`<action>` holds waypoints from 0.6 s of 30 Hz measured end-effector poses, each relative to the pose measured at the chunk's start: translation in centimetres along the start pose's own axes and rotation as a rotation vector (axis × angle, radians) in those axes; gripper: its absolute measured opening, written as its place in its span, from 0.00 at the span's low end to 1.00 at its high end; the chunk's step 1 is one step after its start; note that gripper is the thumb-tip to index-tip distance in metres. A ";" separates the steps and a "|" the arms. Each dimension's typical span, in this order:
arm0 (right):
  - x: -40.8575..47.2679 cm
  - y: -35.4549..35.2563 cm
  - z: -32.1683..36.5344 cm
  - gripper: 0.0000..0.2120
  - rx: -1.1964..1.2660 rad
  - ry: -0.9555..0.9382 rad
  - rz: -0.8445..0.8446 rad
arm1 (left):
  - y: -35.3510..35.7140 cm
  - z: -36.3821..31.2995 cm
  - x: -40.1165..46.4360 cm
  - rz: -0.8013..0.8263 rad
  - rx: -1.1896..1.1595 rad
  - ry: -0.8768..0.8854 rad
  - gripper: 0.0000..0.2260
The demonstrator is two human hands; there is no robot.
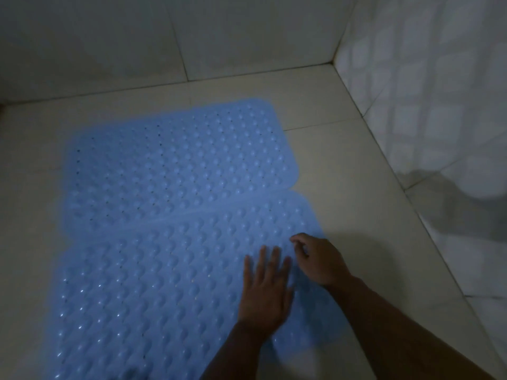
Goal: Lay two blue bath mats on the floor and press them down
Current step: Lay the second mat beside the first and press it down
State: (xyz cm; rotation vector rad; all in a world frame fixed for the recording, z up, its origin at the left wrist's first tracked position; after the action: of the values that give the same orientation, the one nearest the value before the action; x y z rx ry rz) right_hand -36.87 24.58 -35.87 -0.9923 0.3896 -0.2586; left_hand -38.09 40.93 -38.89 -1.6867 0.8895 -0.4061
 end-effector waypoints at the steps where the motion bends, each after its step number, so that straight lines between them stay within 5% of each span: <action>1: -0.3 -0.1 -0.8 0.17 -0.027 -0.017 -0.037 | 1.3 -0.7 0.2 0.022 0.013 0.036 0.30; 7: -1.7 1.1 -4.4 0.19 -0.120 -0.224 -0.246 | 4.7 -0.9 0.9 -0.024 0.031 0.019 0.37; 18: -5.4 5.9 -5.4 0.36 -0.285 -0.193 0.192 | 3.8 -1.2 1.7 0.141 -0.014 0.023 0.41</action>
State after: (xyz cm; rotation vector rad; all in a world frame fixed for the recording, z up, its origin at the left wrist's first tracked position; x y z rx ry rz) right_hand -43.90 25.65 -42.42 -1.2390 0.3481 0.0690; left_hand -39.07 38.58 -42.35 -1.6231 1.0236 -0.3253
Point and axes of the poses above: each hand's wrist, its own x-axis towards the middle knuckle, its own y-axis out of the palm, z = x × y, the point moved 6 cm from there along x, towards the middle knuckle
